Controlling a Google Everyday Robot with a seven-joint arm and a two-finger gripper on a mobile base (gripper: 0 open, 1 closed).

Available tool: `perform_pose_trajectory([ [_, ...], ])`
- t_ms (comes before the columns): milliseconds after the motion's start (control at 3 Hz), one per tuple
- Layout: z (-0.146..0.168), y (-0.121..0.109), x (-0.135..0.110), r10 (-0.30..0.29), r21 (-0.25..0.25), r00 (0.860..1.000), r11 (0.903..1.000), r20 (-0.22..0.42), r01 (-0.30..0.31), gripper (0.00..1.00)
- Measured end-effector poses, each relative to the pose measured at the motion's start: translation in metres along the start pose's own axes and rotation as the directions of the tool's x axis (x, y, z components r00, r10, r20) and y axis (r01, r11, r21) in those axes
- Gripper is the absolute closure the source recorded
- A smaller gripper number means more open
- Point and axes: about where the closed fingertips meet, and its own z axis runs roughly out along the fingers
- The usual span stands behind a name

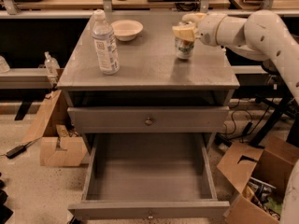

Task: Pick 7up can from middle drawer and place on counter

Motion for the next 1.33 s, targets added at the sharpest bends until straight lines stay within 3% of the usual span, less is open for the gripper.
perform_pose_trajectory([
  [333,0.0014,0.0023,-0.0003,0.001,-0.005,1.0,1.0,-0.001,-0.001,0.81],
  [1333,0.0093,0.0089,-0.0007,0.003,-0.019,1.0,0.9998,0.002,-0.003,0.11],
])
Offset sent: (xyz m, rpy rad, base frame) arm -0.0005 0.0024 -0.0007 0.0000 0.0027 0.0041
